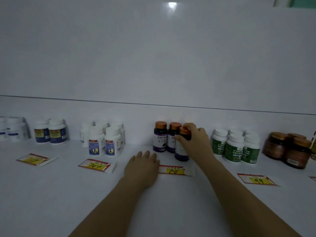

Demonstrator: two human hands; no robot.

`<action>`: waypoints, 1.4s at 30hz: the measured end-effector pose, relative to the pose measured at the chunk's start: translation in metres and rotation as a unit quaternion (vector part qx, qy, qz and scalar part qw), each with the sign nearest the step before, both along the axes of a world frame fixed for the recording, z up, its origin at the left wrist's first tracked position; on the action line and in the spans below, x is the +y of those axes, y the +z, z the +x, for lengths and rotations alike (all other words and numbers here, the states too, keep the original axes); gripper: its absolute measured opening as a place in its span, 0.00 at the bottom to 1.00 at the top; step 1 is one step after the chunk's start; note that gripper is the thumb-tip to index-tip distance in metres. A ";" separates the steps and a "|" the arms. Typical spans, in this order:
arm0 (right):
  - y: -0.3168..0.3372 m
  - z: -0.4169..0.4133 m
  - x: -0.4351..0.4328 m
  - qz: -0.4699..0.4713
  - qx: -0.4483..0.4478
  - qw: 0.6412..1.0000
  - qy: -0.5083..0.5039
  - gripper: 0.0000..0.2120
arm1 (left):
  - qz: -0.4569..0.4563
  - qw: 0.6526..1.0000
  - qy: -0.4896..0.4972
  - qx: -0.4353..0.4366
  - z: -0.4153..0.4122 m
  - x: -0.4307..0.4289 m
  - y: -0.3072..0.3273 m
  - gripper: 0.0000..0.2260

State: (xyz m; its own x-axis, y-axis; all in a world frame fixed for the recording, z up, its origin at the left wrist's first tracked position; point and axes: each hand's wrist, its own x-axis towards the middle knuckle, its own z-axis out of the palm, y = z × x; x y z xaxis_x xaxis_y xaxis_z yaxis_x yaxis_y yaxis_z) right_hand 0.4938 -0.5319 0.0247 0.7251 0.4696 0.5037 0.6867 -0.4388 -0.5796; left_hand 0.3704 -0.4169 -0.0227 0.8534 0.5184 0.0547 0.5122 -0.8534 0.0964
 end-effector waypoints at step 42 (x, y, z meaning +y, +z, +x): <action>0.031 -0.019 -0.017 0.180 0.200 0.915 0.301 0.09 | -0.332 0.878 -0.123 -0.321 -0.012 -0.023 0.036 0.26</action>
